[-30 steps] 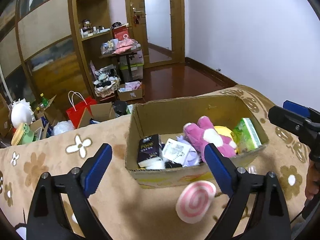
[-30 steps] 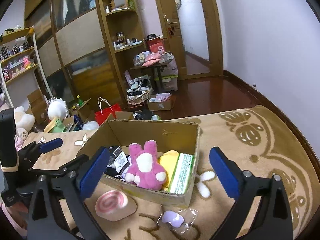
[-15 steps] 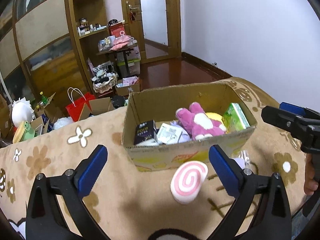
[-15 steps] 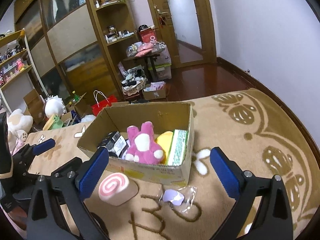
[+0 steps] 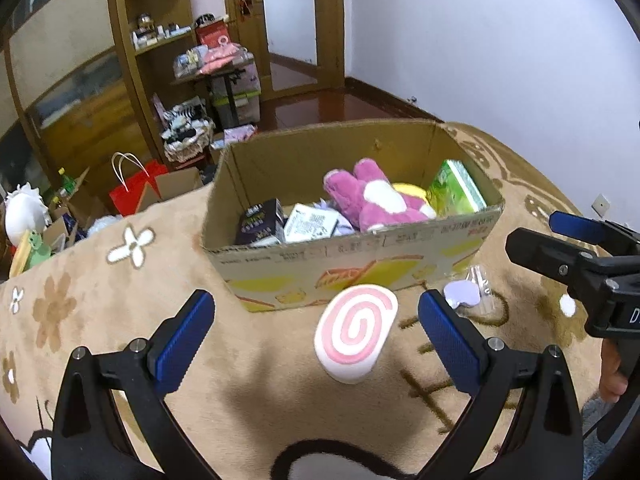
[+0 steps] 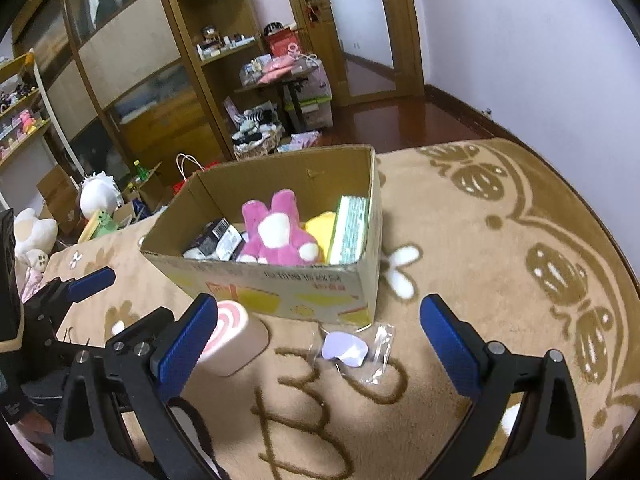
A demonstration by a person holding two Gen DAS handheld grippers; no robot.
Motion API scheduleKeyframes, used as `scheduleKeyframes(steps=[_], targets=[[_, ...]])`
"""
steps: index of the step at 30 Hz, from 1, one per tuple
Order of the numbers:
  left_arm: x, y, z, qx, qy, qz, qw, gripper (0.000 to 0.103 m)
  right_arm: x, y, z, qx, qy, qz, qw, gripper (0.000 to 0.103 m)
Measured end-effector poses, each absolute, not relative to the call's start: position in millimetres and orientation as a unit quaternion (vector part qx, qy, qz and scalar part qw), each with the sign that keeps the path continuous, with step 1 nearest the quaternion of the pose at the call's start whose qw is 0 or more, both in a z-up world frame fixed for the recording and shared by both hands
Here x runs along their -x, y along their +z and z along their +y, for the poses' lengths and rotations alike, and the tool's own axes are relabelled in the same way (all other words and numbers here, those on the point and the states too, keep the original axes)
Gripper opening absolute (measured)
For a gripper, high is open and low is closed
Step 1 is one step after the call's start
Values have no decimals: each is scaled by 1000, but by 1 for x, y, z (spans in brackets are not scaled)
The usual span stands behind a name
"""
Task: Organize soft objects
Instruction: 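Move the left tool to the swirl cushion while the right tool nears the clear bag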
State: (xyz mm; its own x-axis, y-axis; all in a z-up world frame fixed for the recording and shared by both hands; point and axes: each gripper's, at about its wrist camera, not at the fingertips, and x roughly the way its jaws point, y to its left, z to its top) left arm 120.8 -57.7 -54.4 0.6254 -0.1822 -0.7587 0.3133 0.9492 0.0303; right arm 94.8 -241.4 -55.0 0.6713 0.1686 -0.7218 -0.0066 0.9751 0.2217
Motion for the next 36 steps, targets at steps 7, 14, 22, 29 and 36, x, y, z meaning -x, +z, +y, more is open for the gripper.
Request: scheduleKeyframes(steps=[7, 14, 22, 29, 36], targets=[[-128, -75, -64, -84, -147, 433, 885, 101, -101, -73, -244, -106, 38, 424, 898, 103], [-137, -93, -70, -85, -153, 456, 873, 101, -112, -92, -246, -111, 31, 450, 886, 103], [-145, -111, -74, -89, -157, 477, 860, 101, -121, -112, -246, -115, 28, 472, 874, 103], [-152, -126, -77, -95, -154, 495, 850, 101, -129, -130, -244, -114, 25, 492, 863, 103], [-163, -138, -77, -100, -146, 509, 842, 101, -139, -150, -241, -111, 24, 508, 854, 103]])
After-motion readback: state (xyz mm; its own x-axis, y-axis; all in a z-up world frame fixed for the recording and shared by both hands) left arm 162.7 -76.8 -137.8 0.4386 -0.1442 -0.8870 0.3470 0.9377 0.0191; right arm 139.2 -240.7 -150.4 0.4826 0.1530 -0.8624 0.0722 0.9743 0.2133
